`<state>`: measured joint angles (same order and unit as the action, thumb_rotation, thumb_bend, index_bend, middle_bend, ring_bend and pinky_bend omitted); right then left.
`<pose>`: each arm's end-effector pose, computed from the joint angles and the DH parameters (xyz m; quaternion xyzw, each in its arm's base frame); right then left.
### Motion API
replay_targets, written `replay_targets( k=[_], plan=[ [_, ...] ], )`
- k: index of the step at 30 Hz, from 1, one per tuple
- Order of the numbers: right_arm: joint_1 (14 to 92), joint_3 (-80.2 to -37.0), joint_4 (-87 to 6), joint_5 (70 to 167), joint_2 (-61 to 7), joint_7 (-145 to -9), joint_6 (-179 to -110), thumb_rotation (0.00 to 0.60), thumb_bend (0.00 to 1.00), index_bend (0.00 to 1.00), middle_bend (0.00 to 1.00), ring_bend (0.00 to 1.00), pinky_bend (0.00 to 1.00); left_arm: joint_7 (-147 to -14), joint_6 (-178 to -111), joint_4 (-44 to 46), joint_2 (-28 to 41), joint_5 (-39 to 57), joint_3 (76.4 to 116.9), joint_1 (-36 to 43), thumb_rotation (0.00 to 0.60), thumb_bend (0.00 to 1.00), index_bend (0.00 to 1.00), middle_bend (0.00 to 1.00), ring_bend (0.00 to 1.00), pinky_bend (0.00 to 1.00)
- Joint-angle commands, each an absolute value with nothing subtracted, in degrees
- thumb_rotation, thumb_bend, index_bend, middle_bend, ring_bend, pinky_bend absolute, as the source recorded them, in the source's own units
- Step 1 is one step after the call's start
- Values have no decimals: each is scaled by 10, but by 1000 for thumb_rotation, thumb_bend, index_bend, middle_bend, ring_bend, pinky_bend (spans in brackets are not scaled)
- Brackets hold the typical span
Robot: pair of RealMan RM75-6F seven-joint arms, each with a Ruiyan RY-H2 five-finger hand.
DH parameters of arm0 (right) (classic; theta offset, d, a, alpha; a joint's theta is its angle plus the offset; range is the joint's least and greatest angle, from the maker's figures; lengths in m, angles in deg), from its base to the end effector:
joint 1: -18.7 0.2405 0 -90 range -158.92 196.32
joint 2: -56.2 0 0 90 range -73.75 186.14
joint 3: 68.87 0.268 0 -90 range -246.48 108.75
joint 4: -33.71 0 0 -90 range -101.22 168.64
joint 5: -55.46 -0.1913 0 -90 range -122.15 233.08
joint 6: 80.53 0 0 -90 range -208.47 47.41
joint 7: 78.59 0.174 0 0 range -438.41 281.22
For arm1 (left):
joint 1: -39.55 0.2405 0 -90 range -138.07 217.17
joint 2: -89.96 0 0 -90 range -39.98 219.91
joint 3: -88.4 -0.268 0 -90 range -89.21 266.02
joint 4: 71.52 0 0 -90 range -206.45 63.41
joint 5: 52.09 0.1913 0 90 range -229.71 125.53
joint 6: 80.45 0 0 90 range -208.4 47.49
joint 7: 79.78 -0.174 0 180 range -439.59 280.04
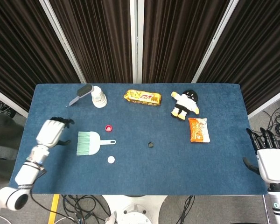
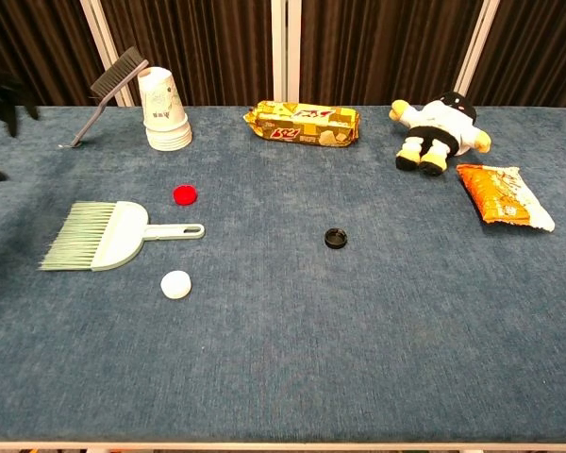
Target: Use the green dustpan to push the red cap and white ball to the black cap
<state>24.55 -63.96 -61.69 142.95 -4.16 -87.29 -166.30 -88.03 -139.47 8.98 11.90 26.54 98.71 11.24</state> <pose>-0.2949 -0.2214 0.2036 0.6248 -0.3116 0.3661 0.6152 -0.2484 0.3526 0.0752 -0.7114 -0.3539 -0.3556 0.4922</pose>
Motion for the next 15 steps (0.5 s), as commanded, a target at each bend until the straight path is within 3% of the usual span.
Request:
replay_targets(
  k=[1,6,15],
  plan=[
    [244,-640,-618,1428,-40,-874,-1665,600,148,37,200,0,93,-905,-1367,67,89,247,991,86,600,30,407,520,482,642],
    [244,-639,-618,1426,-38,-873,-1665,600,148,37,200,0,93,-941,-1357,45,44,237,984,64,600,41,442,541,585,770],
    [244,-639,-617,1422,-38,-870,-1662,600,148,37,200,0,93,-989,-1319,-27,-38,211,976,23,600,66,453,528,606,850]
  ],
)
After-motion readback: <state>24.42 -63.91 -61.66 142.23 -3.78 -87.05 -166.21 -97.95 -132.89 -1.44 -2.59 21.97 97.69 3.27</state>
